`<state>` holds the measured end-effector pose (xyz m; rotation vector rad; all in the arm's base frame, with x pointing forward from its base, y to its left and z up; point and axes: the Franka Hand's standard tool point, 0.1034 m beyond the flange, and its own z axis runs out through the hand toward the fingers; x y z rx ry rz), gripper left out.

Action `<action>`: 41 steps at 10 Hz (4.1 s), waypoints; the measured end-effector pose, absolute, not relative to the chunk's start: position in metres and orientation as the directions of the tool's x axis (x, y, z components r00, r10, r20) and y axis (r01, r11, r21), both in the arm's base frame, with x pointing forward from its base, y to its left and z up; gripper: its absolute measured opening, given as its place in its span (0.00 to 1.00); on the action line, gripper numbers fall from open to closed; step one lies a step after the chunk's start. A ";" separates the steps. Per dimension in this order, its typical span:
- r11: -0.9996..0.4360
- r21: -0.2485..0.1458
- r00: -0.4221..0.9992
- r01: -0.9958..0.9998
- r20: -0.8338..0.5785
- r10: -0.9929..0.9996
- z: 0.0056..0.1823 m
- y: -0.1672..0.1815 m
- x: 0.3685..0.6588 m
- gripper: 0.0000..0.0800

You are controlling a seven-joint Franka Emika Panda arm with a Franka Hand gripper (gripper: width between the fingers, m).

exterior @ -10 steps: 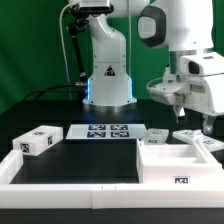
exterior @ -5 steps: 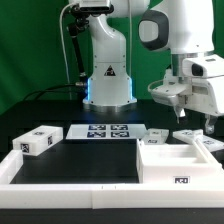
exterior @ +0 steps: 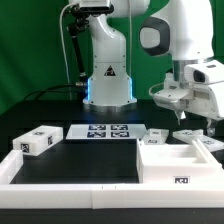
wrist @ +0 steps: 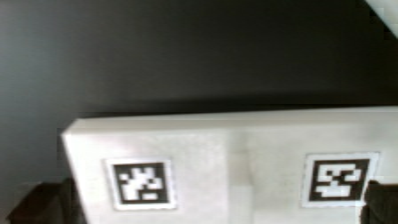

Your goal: Assemble cabinet

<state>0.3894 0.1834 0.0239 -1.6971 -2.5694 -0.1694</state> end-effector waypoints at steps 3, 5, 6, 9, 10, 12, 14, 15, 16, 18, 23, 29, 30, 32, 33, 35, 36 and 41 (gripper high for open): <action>0.379 0.038 -0.381 0.925 0.124 0.916 0.013 0.185 0.382 0.94; 0.371 0.029 -0.372 0.928 0.130 0.919 0.008 0.186 0.379 0.77; 0.370 0.030 -0.371 0.928 0.130 0.920 0.008 0.186 0.380 0.55; 0.366 0.030 -0.367 0.930 0.129 0.921 0.009 0.185 0.381 0.32; 0.365 0.031 -0.366 0.930 0.128 0.922 0.010 0.184 0.381 0.11; 0.365 0.031 -0.365 0.931 0.126 0.922 0.010 0.184 0.382 0.09; 0.364 0.031 -0.365 0.931 0.126 0.922 0.010 0.183 0.382 0.09; 0.352 0.020 -0.352 0.936 0.121 0.928 0.011 0.179 0.382 0.09; 0.310 -0.007 -0.308 0.951 0.097 0.946 0.017 0.166 0.385 0.09; 0.249 0.008 -0.249 0.969 0.062 0.967 0.037 0.143 0.397 0.09; 0.172 0.035 -0.173 0.984 0.025 0.985 0.059 0.122 0.409 0.09; 0.024 0.039 -0.026 0.999 0.035 0.999 0.054 0.115 0.421 0.09; 0.024 0.039 -0.025 0.999 0.035 0.999 0.054 0.115 0.420 0.09; 0.028 0.034 -0.029 0.999 0.034 0.999 0.052 0.112 0.421 0.09; 0.015 0.037 -0.016 0.999 0.034 0.999 0.052 0.107 0.429 0.09; -0.001 0.042 -0.001 0.999 0.036 0.999 0.052 0.103 0.443 0.09; -0.006 0.044 0.004 0.999 0.034 0.999 0.053 0.100 0.449 0.09; -0.014 0.041 0.013 0.999 0.030 0.999 0.055 0.101 0.452 0.09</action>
Offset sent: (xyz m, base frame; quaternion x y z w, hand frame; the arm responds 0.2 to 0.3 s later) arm -0.0002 0.0100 -0.0109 0.0038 0.0031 0.0008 1.0000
